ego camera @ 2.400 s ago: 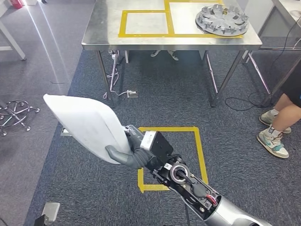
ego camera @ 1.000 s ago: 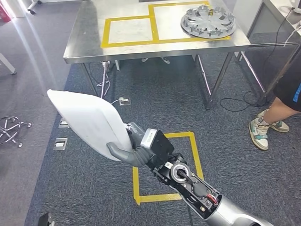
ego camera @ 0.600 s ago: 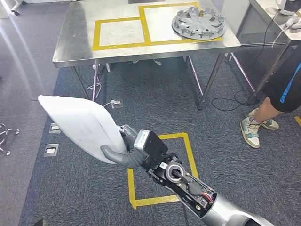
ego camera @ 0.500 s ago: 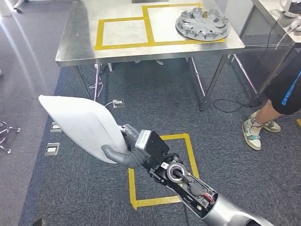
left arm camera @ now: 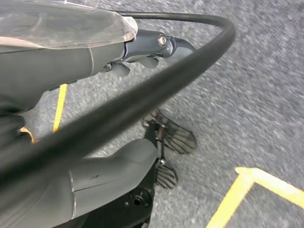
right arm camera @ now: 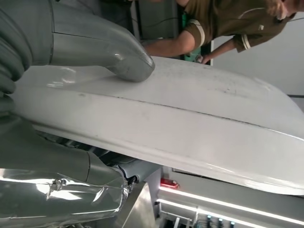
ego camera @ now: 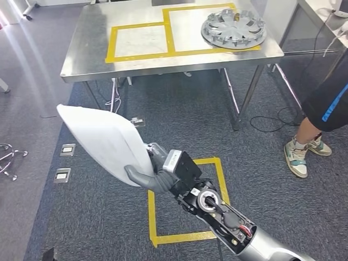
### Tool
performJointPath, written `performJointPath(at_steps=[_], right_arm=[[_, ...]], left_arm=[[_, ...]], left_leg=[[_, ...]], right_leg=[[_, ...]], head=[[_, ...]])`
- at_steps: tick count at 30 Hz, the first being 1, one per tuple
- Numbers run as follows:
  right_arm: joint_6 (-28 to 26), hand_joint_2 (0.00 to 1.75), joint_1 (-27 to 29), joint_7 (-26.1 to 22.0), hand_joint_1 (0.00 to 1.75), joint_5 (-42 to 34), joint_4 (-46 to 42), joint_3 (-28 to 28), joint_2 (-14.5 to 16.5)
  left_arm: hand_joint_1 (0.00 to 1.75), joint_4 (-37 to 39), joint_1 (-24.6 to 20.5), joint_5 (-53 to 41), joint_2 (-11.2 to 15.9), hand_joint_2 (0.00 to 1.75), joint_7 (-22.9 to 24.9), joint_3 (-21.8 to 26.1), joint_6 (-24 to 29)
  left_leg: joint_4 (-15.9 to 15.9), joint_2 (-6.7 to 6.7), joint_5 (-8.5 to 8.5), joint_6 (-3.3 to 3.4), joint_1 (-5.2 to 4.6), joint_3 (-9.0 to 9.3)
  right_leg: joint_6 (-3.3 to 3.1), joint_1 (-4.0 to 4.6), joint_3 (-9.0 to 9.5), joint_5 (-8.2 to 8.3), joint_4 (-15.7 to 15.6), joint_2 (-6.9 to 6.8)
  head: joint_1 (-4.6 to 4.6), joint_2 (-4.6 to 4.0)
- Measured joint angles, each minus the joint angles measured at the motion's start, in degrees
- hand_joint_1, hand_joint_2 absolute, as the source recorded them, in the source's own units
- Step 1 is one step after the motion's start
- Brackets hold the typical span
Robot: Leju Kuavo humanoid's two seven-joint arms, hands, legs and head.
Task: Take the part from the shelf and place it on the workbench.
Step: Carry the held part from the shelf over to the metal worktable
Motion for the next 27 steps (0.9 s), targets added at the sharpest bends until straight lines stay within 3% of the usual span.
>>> performJointPath(at_steps=[2,3,4,5,7,9,10,14,15,17,18,19,20,21,22,23,25,27], right_arm=[[0.0,1.75,-0.1,0.0,1.71,0.0,0.0,0.0,0.0],[0.1,1.75,0.0,0.0,1.71,0.0,0.0,0.0,0.0],[0.1,1.75,0.1,0.0,1.71,0.0,0.1,0.0,0.0],[0.1,1.75,0.1,0.0,1.71,0.0,0.1,0.0,0.0],[0.0,1.75,0.1,0.0,1.71,0.0,0.1,0.0,0.0],[-0.1,1.75,0.1,0.0,1.71,0.0,0.1,0.0,0.0],[-0.2,1.75,0.1,0.0,1.71,0.0,0.0,0.0,0.0],[-0.2,1.75,0.2,0.0,1.71,0.0,0.0,-0.1,0.0],[-0.2,1.75,0.1,0.0,1.71,0.0,0.0,-0.1,0.0],[-0.2,1.75,0.2,0.0,1.71,0.0,0.0,-0.1,-0.1],[-0.2,1.75,0.3,0.0,1.71,0.0,0.0,-0.1,-0.2],[-0.3,1.75,0.5,0.0,1.71,0.0,0.0,-0.1,-0.4],[-0.5,1.75,0.6,0.0,1.71,0.1,0.0,-0.1,-0.6],[-0.7,1.75,0.7,0.1,1.71,0.2,0.0,-0.1,-0.8],[-1.0,1.75,0.8,0.2,1.71,0.3,-0.1,-0.2,-1.0],[-1.2,1.75,0.8,0.2,1.71,0.4,-0.2,-0.3,-1.3],[-1.6,1.75,1.0,0.4,1.71,0.5,-0.4,-0.7,-1.7],[-1.9,1.75,1.2,0.5,1.71,0.6,-0.8,-1.0,-2.0]], left_arm=[[0.00,0.0,0.0,0.0,0.0,1.75,0.0,0.0,0.0],[0.00,0.0,0.1,0.0,0.0,1.75,0.0,0.0,0.0],[0.00,0.0,0.2,0.0,0.0,1.75,0.0,0.0,0.0],[0.00,0.0,0.3,0.0,0.0,1.75,0.0,0.0,0.0],[0.00,0.0,0.3,-0.1,0.1,1.75,0.0,0.0,-0.1],[0.00,0.0,0.2,-0.2,0.3,1.75,0.0,0.0,-0.2],[0.00,0.0,0.1,-0.2,0.3,1.75,0.0,0.0,-0.2],[0.00,0.0,0.1,-0.2,0.2,1.75,0.0,0.0,-0.2],[0.00,0.0,0.1,-0.2,0.2,1.75,0.0,0.0,-0.2],[0.00,0.0,0.2,-0.3,0.2,1.75,0.0,0.0,-0.3],[0.00,0.0,0.2,-0.4,0.2,1.75,0.0,0.0,-0.3],[0.00,0.0,0.2,-0.6,0.2,1.75,0.0,0.0,-0.4],[0.00,0.0,0.3,-0.9,0.1,1.75,0.0,0.0,-0.5],[0.00,0.0,0.3,-1.2,0.1,1.75,0.0,0.0,-0.7],[0.00,0.0,0.4,-1.5,0.0,1.75,0.0,0.0,-0.8],[0.00,0.0,0.3,-1.8,0.0,1.75,-0.1,0.0,-1.0],[0.00,0.0,0.2,-2.2,0.0,1.75,-0.1,0.0,-1.1],[0.00,0.0,0.2,-2.4,0.0,1.75,-0.1,0.0,-1.3]], left_leg=[[8.2,-0.04,-2.63,-0.09,-0.06,-4.86],[11.5,-0.04,-3.16,-0.05,-0.08,-7.13],[12.7,-0.05,-2.63,0.07,-0.10,-8.47],[11.6,-0.05,-1.03,0.30,-0.18,-8.56],[4.2,-0.05,3.69,1.15,-0.57,-5.82],[-2.7,0.08,6.30,1.94,-1.08,-2.86],[-4.3,0.12,6.47,2.24,-1.25,-2.17],[-5.3,0.10,5.65,3.17,-0.91,-0.67],[-5.4,0.08,5.46,3.41,-0.83,-0.19],[-5.4,0.08,4.97,3.69,-0.83,0.43],[-5.4,0.07,4.67,3.70,-0.83,0.71],[-5.4,0.05,4.32,3.64,-0.81,1.10],[-5.4,0.02,3.93,3.54,-0.79,1.58],[-5.3,0.00,3.50,3.40,-0.75,2.18],[-5.4,-0.01,3.05,3.22,-0.71,2.76],[-5.4,-0.01,2.66,3.01,-0.69,3.29],[-5.3,0.03,2.02,2.42,-0.67,3.74],[-5.0,0.05,1.72,1.73,-0.65,4.03]], right_leg=[[-0.52,0.20,0.34,-0.30,-0.1,-0.06],[-0.72,0.32,0.53,-0.50,-0.1,-0.02],[-0.86,0.45,0.79,-0.75,-0.1,0.05],[-0.95,0.56,1.15,-1.03,-0.1,0.13],[-0.89,0.71,2.00,-1.66,-0.1,0.28],[-0.52,1.05,2.54,-2.41,-0.2,0.38],[-0.26,1.18,2.83,-2.59,-0.1,0.40],[0.87,1.26,3.02,-3.81,1.8,0.21],[1.23,1.15,2.03,-5.06,4.0,0.14],[1.84,0.83,-1.92,-8.21,11.4,0.05],[2.05,0.66,-4.06,-9.24,14.7,0.04],[2.19,0.50,-5.58,-9.27,16.4,0.02],[2.29,0.34,-6.12,-8.09,16.0,-0.01],[2.29,0.22,-5.65,-5.80,13.5,-0.06],[2.19,0.15,-4.55,-2.83,9.5,-0.14],[2.02,0.21,-3.50,-0.84,5.9,-0.22],[1.28,0.49,-1.93,0.68,1.4,-0.37],[0.30,0.75,-1.19,0.28,0.5,-0.36]], head=[[-0.86,0.00],[-1.13,0.00],[-1.39,0.00],[-1.65,0.00],[-2.15,0.00],[-2.52,0.00],[-2.55,0.00],[-2.02,0.00],[-1.74,0.00],[-1.18,0.00],[-0.92,0.00],[-0.70,0.00],[-0.46,0.00],[-0.20,0.00],[0.07,0.00],[0.25,0.00],[0.59,0.00],[0.54,0.00]])
